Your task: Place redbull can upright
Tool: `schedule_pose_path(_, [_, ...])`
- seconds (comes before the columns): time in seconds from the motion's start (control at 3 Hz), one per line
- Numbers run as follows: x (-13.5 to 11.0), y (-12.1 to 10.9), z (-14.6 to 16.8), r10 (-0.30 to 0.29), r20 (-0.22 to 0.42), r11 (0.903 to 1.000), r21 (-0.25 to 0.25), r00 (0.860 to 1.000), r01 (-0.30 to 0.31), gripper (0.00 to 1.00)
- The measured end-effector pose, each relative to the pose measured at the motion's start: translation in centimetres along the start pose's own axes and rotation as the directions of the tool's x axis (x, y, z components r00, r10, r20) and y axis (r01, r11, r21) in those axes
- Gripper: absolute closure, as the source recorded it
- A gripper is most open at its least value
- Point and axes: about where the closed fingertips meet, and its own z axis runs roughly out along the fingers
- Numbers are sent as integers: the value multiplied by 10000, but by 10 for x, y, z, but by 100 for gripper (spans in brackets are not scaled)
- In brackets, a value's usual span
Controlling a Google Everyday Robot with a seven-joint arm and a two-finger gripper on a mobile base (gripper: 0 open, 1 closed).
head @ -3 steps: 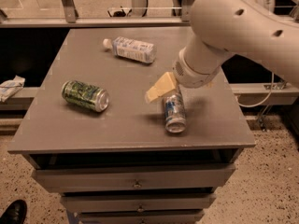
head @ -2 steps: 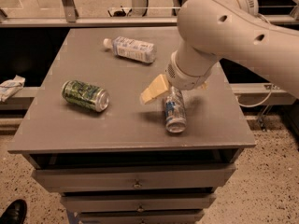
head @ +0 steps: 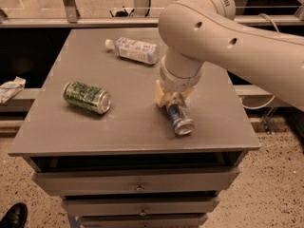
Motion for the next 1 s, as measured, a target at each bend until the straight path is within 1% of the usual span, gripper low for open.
schedule_pose_path(0.33, [-2,-1,1,-95,3,9999,107,10000,95,78])
schedule_pose_path(0.67, [-20,-8,-32,-781,945,9969,-19,9925,786,100])
schedule_pose_path(1.0, [-40,-14,-65,-1623,2398,9839,-345,9572,1755,100])
